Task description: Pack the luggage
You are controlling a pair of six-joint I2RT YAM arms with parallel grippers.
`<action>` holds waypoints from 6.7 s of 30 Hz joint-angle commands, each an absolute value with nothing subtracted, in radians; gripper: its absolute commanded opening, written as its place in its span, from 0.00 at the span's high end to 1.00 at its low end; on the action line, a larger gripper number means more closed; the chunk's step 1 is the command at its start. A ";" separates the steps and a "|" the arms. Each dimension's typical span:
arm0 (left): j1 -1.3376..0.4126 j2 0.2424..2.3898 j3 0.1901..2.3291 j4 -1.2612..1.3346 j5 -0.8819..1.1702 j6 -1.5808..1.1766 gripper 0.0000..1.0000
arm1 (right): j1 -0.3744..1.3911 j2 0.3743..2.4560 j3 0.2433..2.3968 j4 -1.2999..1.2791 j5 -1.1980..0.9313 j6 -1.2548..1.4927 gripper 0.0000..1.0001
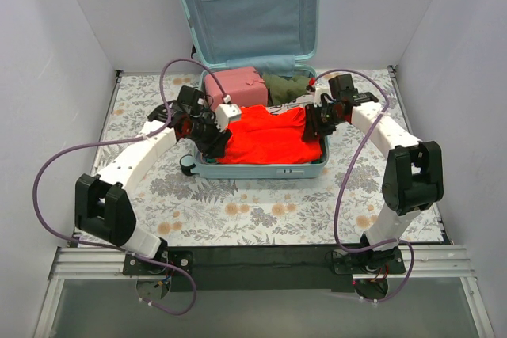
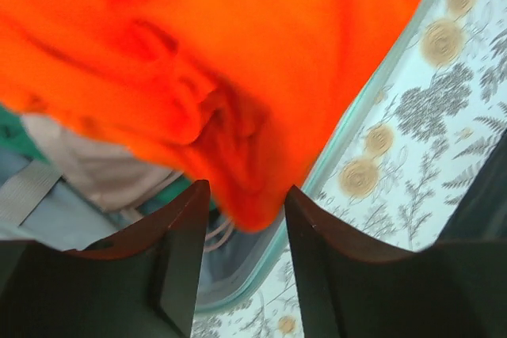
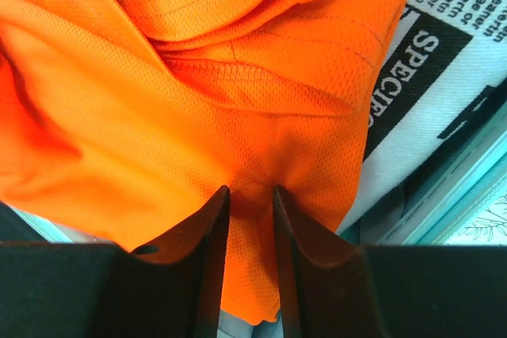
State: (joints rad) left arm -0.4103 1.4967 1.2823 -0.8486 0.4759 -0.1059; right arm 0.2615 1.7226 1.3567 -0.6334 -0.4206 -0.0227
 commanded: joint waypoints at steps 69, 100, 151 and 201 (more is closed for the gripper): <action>-0.023 2.169 2.100 0.239 0.304 -0.986 0.32 | 0.048 1.747 1.907 -0.497 -0.406 -0.026 0.02; -0.009 2.307 2.210 0.399 0.314 -0.910 0.64 | 0.012 1.723 1.809 -0.500 -0.476 -0.006 0.02; 0.365 0.838 0.976 -1.048 1.033 0.009 0.24 | -0.158 1.525 1.371 -0.704 -0.495 -0.135 0.03; 0.199 1.436 1.293 -1.005 0.853 0.808 0.15 | -0.101 1.566 1.287 -0.733 -0.577 -0.187 0.22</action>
